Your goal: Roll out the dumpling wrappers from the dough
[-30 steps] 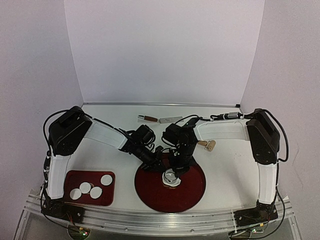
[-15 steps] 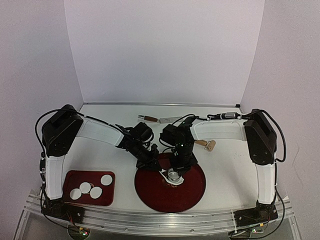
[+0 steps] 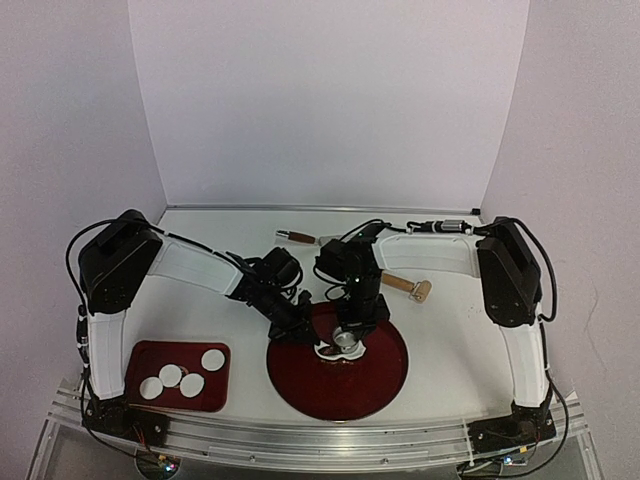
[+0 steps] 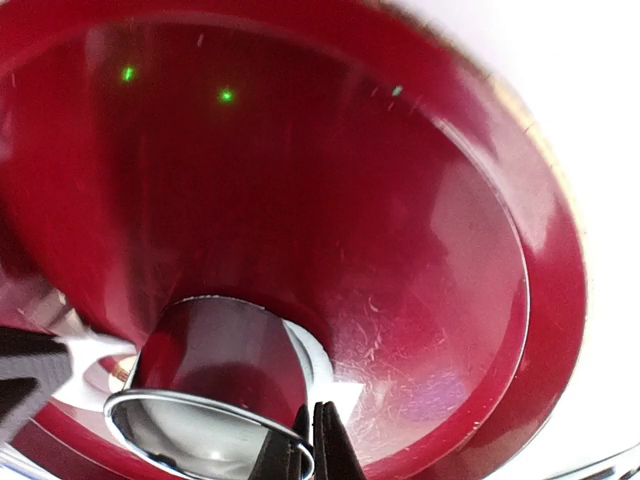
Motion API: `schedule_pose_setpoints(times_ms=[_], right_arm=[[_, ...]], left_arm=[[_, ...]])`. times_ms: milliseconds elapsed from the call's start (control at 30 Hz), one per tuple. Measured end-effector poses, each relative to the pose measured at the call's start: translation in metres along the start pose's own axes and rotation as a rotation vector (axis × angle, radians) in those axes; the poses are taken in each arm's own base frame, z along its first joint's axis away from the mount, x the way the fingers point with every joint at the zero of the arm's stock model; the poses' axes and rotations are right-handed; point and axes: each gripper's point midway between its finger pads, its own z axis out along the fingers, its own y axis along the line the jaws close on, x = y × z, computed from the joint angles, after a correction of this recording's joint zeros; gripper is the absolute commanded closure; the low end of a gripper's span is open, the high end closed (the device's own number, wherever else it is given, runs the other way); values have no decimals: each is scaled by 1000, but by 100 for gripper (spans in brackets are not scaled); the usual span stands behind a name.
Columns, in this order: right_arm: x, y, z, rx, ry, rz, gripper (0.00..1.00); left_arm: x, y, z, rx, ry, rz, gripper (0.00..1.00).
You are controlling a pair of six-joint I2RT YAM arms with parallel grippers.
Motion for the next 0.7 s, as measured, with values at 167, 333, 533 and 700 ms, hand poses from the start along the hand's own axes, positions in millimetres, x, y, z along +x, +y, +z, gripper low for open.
schedule_pose_setpoints(times_ms=[167, 333, 533, 700], right_arm=[[-19, 7, -5, -37, -33, 69, 100], [-28, 7, -1, -33, -47, 100, 100], [-29, 6, -1, -29, -51, 119, 100], [-29, 7, 0, -31, -52, 133, 100]], left_arm=[[10, 11, 3, -6, 23, -26, 100], [17, -3, 6, 36, 32, 8, 100], [44, -27, 17, 103, 108, 82, 100], [69, -43, 27, 155, 178, 140, 100]])
